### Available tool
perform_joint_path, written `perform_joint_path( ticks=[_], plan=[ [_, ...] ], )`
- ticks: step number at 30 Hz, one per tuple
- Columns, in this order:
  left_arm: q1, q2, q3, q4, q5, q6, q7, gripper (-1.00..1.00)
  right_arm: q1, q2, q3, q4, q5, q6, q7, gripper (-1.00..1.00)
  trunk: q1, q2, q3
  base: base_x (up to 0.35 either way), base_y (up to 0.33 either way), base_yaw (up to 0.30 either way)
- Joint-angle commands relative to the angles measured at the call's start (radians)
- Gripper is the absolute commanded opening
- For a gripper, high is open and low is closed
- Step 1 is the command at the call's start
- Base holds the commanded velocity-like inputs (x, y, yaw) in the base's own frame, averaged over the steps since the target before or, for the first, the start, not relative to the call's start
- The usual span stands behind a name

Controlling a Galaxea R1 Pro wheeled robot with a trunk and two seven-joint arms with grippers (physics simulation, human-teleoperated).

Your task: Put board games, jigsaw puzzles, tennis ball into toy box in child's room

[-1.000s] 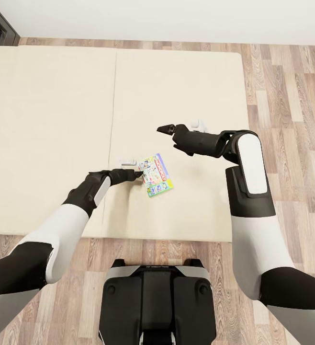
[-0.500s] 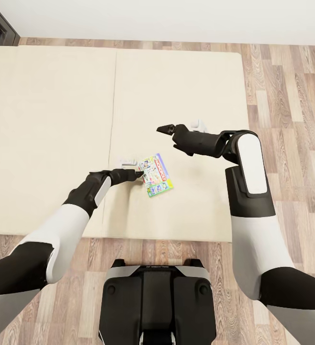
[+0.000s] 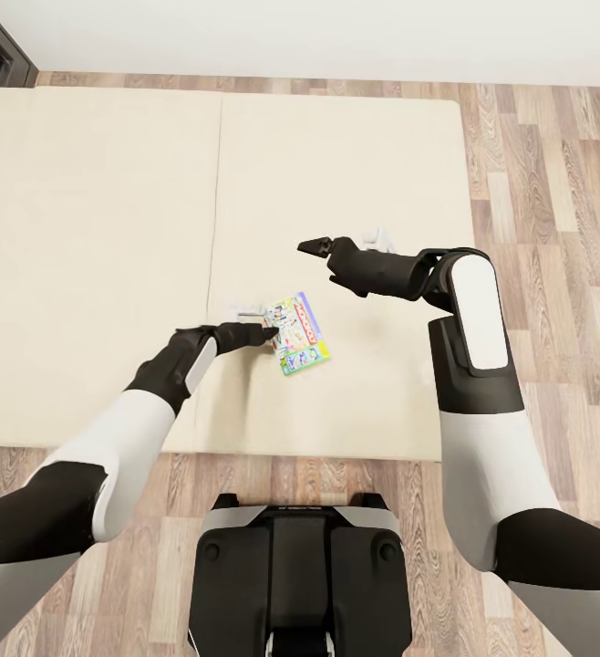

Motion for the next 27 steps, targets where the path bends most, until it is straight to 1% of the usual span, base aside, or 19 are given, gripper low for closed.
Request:
perform_joint_path(
  ticks=[1, 16, 22, 27],
  plan=[
    [0.0, 0.0, -0.003, -0.001, 0.01, 0.007, 0.002, 1.0, -0.001, 0.0, 0.0, -0.001, -0.009, 0.002, -0.01, 1.0, 0.001, -0.002, -0.001, 0.0, 0.0, 0.0],
    [0.0, -0.004, -0.004, -0.001, 0.012, 0.006, 0.005, 1.0, -0.001, 0.0, -0.001, -0.001, -0.009, 0.002, -0.01, 1.0, 0.001, -0.002, -0.002, 0.0, -0.005, 0.0],
    [0.001, -0.004, -0.004, -0.001, 0.012, 0.005, 0.003, 1.0, -0.001, 0.0, -0.002, -0.001, -0.009, 0.002, -0.01, 1.0, 0.001, -0.002, -0.005, 0.0, -0.193, 0.0],
    [0.002, -0.004, -0.004, -0.001, 0.012, 0.004, 0.004, 1.0, -0.001, 0.0, -0.001, -0.001, -0.009, 0.002, -0.01, 1.0, 0.001, -0.002, -0.011, 0.0, -0.084, 0.0]
  ],
)
